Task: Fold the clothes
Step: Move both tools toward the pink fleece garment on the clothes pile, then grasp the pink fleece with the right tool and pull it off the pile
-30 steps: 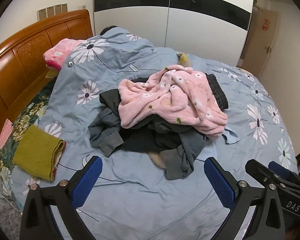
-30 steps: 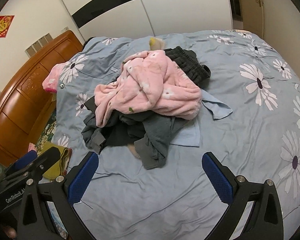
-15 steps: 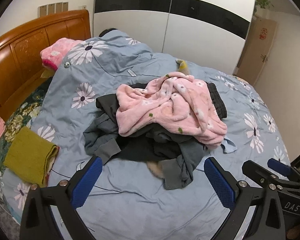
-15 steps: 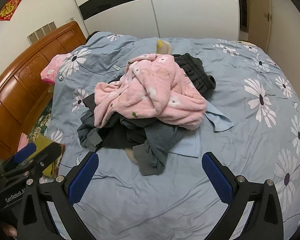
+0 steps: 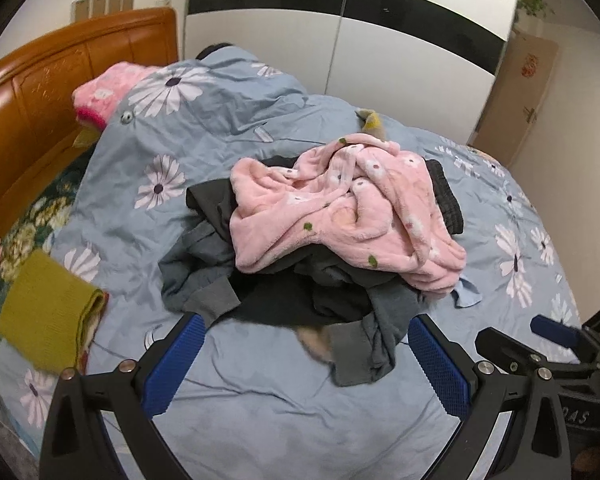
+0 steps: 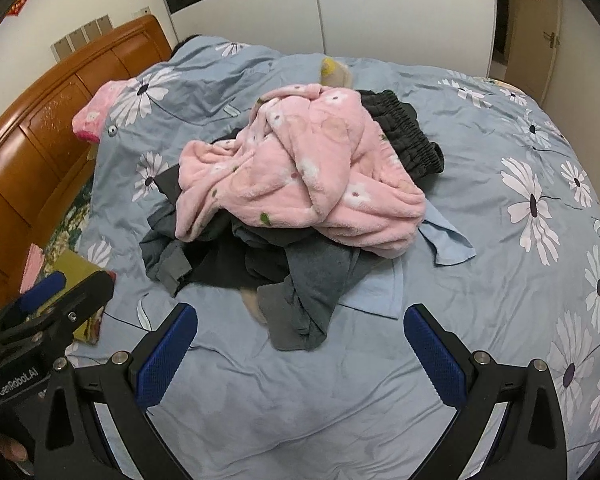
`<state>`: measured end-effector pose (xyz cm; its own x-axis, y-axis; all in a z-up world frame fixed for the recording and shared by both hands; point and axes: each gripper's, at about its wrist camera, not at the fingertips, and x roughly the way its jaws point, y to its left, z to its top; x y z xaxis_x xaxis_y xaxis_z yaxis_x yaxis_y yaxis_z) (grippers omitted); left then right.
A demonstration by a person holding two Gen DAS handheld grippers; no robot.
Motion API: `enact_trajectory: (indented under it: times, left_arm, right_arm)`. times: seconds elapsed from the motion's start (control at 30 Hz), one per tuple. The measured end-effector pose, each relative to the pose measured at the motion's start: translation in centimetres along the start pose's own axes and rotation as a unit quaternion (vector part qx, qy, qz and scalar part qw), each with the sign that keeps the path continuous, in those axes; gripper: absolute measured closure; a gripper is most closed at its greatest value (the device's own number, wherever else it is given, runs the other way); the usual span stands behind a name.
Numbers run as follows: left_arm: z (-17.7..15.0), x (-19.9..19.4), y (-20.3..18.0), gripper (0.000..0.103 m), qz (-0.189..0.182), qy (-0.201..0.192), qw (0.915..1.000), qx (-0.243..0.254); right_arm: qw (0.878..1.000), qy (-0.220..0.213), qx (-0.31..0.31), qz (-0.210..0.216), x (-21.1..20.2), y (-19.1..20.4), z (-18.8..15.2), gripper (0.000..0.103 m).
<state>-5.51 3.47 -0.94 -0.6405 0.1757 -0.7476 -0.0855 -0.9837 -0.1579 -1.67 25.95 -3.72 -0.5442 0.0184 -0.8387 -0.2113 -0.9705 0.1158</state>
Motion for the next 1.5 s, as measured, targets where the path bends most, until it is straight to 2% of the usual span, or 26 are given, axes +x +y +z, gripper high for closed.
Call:
enact_trajectory:
  times: [0.13, 0.27, 0.33, 0.47, 0.63, 0.73, 0.8, 0.87, 0.9, 0.93, 0.97, 1.0, 1.07, 1.17, 1.33, 1.5]
  left_arm:
    - [0.2, 0.9, -0.1, 0.000, -0.003, -0.002, 0.9998, 0.022]
    - [0.4, 2.0, 0.3, 0.000, -0.001, -0.002, 0.9999, 0.012]
    - [0.5, 2.9, 0.7, 0.000, 0.013, 0.006, 0.9999, 0.008]
    - [0.5, 4.1, 1.9, 0.000, 0.016, 0.018, 0.9997, 0.000]
    - [0.7, 4.7, 3.4, 0.000, 0.034, 0.022, 0.9992, 0.002]
    - [0.9, 5.0, 4.6, 0.000, 0.045, 0.036, 0.9983, -0.003]
    - [0.9, 5.0, 5.4, 0.000, 0.053, 0.042, 0.9977, -0.011]
    - [0.8, 4.8, 6.3, 0.000, 0.061, 0.045, 0.9969, -0.020]
    - [0.8, 4.6, 6.8, 0.000, 0.064, 0.047, 0.9965, -0.024]
    - [0.8, 4.4, 7.3, 0.000, 0.067, 0.047, 0.9963, -0.029]
    - [0.8, 4.1, 7.8, 0.000, 0.072, 0.047, 0.9958, -0.033]
    - [0.8, 3.9, 8.1, 0.000, 0.075, 0.046, 0.9955, -0.035]
    - [0.9, 3.2, 9.0, 0.000, 0.081, 0.040, 0.9949, -0.044]
    - [1.2, 2.1, 10.0, 0.000, 0.083, 0.033, 0.9943, -0.058]
    - [1.8, -0.6, 11.2, 0.000, 0.083, 0.011, 0.9932, -0.082]
    - [1.5, -3.9, 11.2, 0.000, 0.073, -0.006, 0.9936, -0.085]
  right_arm:
    - [1.000, 0.011, -0.004, -0.004, 1.3, 0.1, 0.4, 0.000]
    - [1.000, 0.021, -0.009, -0.006, 2.7, 0.1, 0.9, 0.000]
    - [1.000, 0.027, -0.012, -0.008, 3.4, 0.2, 1.2, 0.000]
    - [0.999, 0.035, -0.018, -0.008, 5.1, 0.3, 1.9, 0.000]
    - [0.999, 0.034, -0.019, -0.018, 8.6, -0.4, 5.9, 0.000]
    - [0.999, 0.021, -0.022, -0.022, 10.9, -0.6, 9.6, 0.002]
    - [0.999, 0.015, -0.019, -0.031, 12.4, -0.6, 11.8, 0.011]
    - [0.999, 0.035, 0.008, -0.031, 14.5, -1.1, 13.6, 0.042]
    - [0.998, 0.052, 0.021, -0.027, 15.5, -1.5, 14.1, 0.050]
    - [0.997, 0.064, 0.037, -0.019, 16.1, -1.9, 14.3, 0.071]
    - [0.996, 0.074, 0.057, -0.009, 16.4, -2.4, 14.5, 0.087]
    - [0.994, 0.074, 0.077, 0.003, 16.3, -2.9, 14.7, 0.088]
    - [0.991, 0.037, 0.121, 0.039, 13.6, -4.1, 15.0, 0.091]
    - [0.982, -0.004, 0.152, 0.111, 8.8, -5.2, 14.9, 0.092]
    - [0.976, -0.037, 0.110, 0.184, 0.6, -3.1, 12.2, 0.093]
    - [0.970, -0.034, 0.091, 0.223, -5.8, -1.5, 5.7, 0.094]
